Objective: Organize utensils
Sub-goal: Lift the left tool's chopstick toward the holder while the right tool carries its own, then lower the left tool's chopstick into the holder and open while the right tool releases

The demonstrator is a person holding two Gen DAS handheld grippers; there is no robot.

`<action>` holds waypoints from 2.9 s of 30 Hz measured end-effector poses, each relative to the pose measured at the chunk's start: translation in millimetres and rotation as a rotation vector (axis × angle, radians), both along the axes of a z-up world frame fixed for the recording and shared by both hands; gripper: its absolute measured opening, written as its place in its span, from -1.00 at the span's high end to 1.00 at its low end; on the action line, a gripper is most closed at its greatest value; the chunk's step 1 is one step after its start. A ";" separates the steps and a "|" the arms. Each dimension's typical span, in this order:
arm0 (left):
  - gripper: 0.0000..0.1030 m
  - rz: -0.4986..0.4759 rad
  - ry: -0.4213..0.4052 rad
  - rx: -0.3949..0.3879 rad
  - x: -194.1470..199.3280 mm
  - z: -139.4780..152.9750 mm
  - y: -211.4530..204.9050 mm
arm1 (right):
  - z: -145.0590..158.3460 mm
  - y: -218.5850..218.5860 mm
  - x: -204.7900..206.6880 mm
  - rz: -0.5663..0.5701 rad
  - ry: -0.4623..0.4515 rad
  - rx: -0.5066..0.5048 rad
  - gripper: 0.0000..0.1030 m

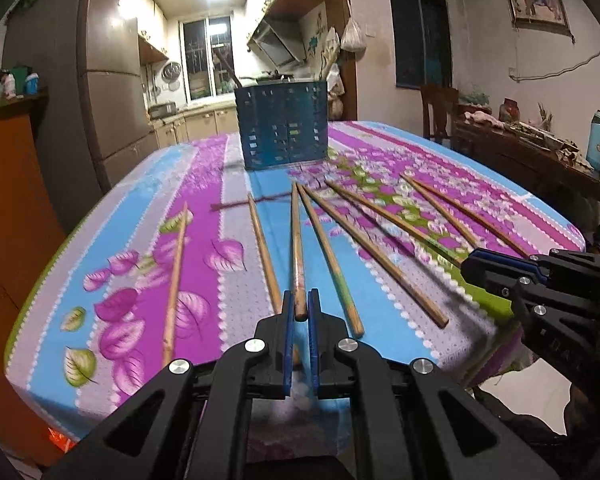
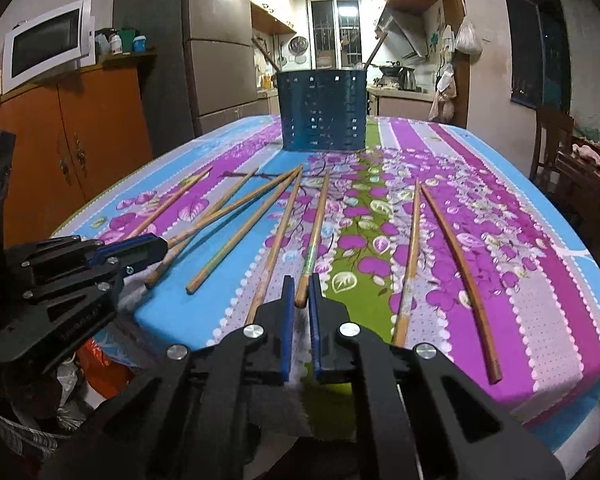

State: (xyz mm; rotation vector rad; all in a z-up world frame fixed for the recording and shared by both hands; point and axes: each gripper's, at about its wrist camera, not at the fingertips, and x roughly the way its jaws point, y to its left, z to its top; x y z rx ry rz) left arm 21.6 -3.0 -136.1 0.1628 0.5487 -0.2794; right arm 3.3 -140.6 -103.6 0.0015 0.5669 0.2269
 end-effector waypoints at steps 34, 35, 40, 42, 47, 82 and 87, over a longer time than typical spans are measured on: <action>0.85 -0.053 -0.290 -0.109 56.8 159.0 13.6 | 152.4 -37.3 86.9 0.111 -0.304 0.035 0.90; 0.85 -0.059 -0.291 -0.112 59.8 161.8 13.5 | 154.6 -37.5 88.4 0.113 -0.309 0.033 0.90; 0.85 -0.075 -0.278 -0.138 73.4 172.0 13.6 | 163.9 -38.1 95.6 0.120 -0.317 0.039 0.91; 0.85 -0.087 -0.270 -0.158 77.2 176.6 14.3 | 166.6 -38.7 96.8 0.122 -0.319 0.043 0.91; 0.85 -0.095 -0.288 -0.156 81.4 181.2 7.4 | 172.7 -39.3 100.6 0.134 -0.321 0.055 0.91; 0.85 -0.065 -0.467 -0.217 298.0 229.4 -36.4 | 213.9 -69.9 309.8 -0.021 -0.377 0.281 0.91; 0.85 -0.039 -0.365 -0.205 320.8 188.7 -28.2 | 176.1 -65.7 323.5 -0.017 -0.262 0.336 0.90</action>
